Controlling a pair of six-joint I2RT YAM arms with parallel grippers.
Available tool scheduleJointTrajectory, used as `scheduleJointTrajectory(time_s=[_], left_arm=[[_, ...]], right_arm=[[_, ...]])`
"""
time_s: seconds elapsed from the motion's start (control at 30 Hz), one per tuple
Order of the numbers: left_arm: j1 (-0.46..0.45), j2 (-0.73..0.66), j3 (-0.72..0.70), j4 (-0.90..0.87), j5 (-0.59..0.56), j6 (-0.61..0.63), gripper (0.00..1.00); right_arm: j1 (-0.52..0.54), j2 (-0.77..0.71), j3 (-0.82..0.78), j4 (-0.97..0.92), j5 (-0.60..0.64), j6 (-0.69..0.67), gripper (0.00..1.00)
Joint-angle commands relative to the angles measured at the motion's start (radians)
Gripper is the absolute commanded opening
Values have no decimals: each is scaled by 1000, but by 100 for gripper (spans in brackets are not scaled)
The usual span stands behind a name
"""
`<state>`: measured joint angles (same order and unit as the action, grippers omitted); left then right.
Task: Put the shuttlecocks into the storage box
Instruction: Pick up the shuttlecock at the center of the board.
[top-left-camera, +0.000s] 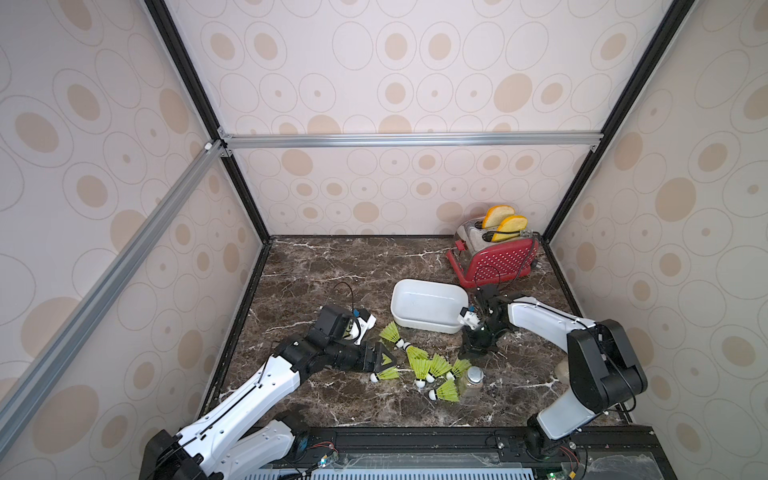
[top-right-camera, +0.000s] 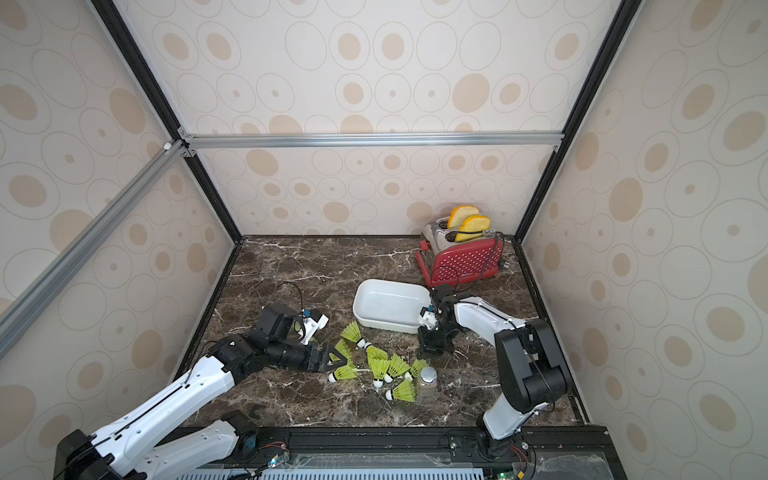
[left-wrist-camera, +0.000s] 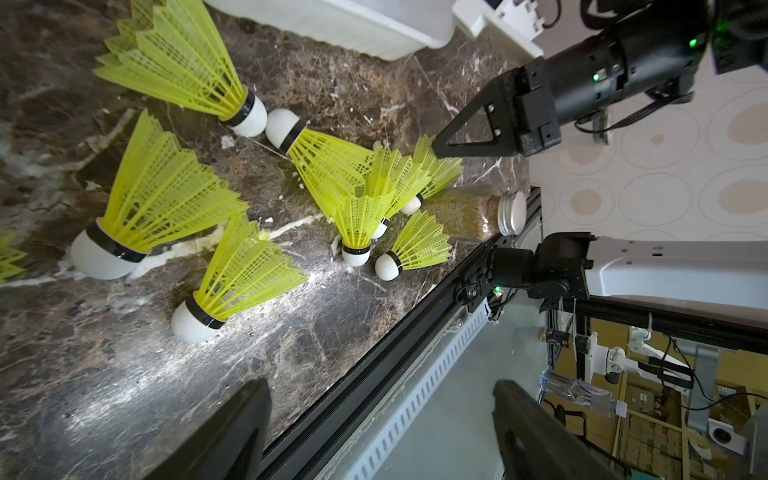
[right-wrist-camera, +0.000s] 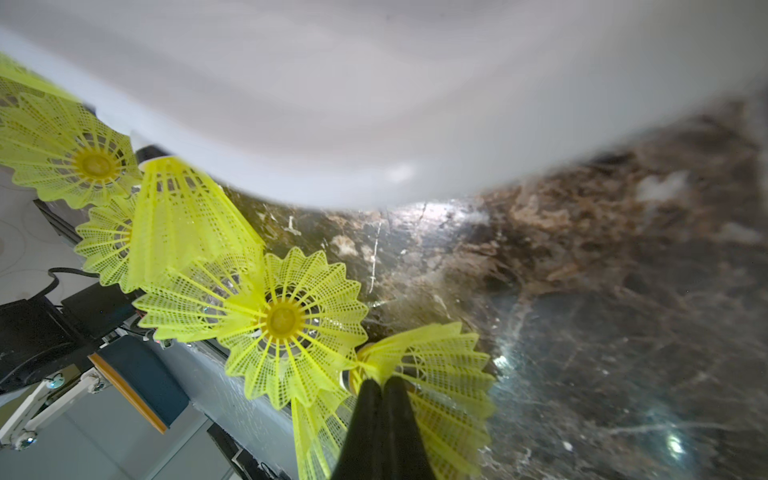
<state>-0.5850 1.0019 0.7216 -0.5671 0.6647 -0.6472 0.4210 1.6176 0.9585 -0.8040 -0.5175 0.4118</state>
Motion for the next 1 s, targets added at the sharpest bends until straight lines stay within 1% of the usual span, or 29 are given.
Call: scheduleJointTrajectory(time_s=[0.0,0.23,0.53,0.73,0.97], left_arm=[[-11,26,9,32,2,14,86],[-11,31,29,29,-3,27,86],[-12,49,60,53,-11,3,87],[-12,54,86,64,-19,-18,87],[-10,87,179,52,-44,-40,87]], right_arm=[[4,5,-13,-19,31,13,0],[2,-55,10,-66,91,23,0],[0,-162,45,-125,118,75,0],[-5,-218,152,-200,172,103,0],[-11,-235,313,-250,177,133,0]])
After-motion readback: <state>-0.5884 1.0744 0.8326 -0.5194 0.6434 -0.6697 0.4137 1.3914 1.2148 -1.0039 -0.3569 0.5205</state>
